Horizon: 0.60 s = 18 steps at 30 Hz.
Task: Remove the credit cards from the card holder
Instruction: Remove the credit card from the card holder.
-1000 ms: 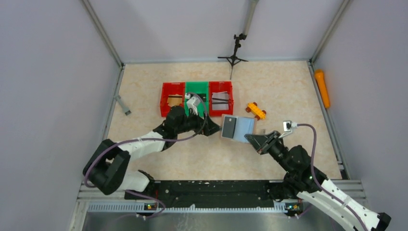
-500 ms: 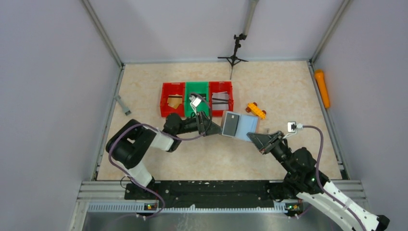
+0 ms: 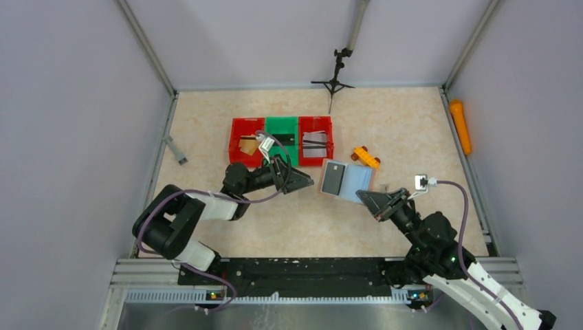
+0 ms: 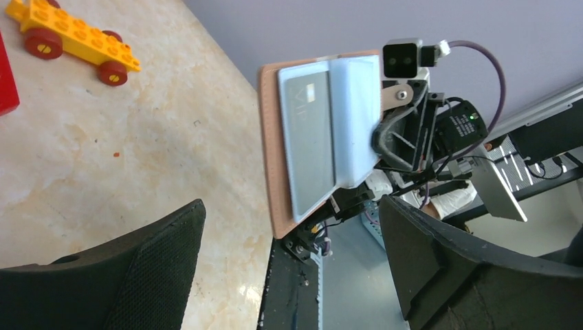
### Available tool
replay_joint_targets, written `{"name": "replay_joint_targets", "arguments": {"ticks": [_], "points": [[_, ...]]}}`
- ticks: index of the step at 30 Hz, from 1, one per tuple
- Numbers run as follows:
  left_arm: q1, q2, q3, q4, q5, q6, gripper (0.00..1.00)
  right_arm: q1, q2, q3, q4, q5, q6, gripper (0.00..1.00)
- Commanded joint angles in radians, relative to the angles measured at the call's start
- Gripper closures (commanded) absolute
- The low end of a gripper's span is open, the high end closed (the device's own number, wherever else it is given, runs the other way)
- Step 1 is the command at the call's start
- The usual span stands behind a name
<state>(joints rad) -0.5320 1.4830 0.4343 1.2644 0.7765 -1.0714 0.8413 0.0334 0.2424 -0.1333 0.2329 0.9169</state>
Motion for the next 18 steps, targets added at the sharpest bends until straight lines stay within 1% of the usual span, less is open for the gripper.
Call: {"name": "replay_joint_targets", "arguments": {"ticks": [1,3,7,10,13,14,15,16,18], "points": [[-0.002,0.045,-0.015,0.137,0.002,-0.023,0.02,-0.007,-0.001,0.022,0.105,-0.033,0.001,1.0],[-0.003,0.051,-0.003,0.133,0.017,-0.034,0.01,-0.007,0.016,0.015,0.125,-0.047,0.008,1.0],[-0.017,0.088,0.015,0.232,0.06,-0.093,0.01,-0.007,0.072,-0.007,0.217,-0.104,0.031,1.0],[-0.034,0.11,0.037,0.254,0.086,-0.117,0.03,-0.006,0.109,-0.03,0.297,-0.141,0.053,1.0],[-0.038,0.115,0.039,0.291,0.097,-0.137,0.05,-0.006,0.139,-0.03,0.309,-0.152,0.056,1.0],[-0.04,0.117,0.041,0.292,0.101,-0.139,0.08,-0.006,0.145,-0.033,0.313,-0.152,0.058,1.0],[-0.042,0.118,0.045,0.293,0.108,-0.139,0.15,-0.006,0.147,-0.037,0.322,-0.155,0.062,1.0],[-0.043,0.121,0.047,0.292,0.113,-0.14,0.19,-0.006,0.148,-0.043,0.33,-0.157,0.064,1.0],[-0.042,0.126,0.051,0.294,0.116,-0.141,0.39,-0.007,0.147,-0.047,0.328,-0.152,0.068,1.0]]}}
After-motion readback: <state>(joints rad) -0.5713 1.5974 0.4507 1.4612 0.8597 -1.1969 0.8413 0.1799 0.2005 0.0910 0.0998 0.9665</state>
